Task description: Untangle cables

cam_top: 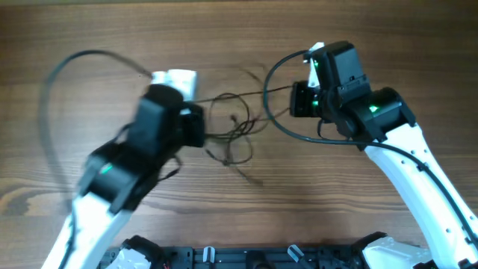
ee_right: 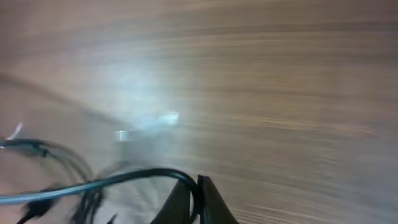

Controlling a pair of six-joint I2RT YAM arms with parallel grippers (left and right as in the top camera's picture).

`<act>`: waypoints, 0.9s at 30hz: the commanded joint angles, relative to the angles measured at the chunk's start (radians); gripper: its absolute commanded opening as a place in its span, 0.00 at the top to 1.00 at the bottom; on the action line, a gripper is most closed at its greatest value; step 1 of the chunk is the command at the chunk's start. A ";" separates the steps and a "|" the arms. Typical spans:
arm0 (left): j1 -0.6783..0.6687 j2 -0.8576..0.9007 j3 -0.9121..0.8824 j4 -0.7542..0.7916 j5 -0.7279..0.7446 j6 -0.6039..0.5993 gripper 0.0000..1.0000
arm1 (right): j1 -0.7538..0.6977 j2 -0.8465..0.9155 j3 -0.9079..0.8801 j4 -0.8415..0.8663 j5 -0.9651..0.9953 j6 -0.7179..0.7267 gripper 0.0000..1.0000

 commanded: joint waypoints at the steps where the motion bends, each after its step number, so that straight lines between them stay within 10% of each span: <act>1: 0.137 -0.159 0.021 -0.022 -0.170 -0.078 0.96 | -0.060 0.002 -0.003 -0.020 0.326 0.121 0.96; 10: 0.251 -0.265 0.021 -0.026 -0.089 -0.147 0.96 | -0.060 0.026 -0.017 0.070 -0.008 -0.087 0.96; 17: 0.251 -0.256 0.021 -0.044 -0.039 -0.146 0.96 | -0.060 0.091 -0.018 0.022 0.082 -0.031 0.96; 27: 0.251 -0.111 0.021 0.128 0.733 0.114 0.96 | -0.059 0.148 -0.019 0.087 -0.705 -0.532 0.96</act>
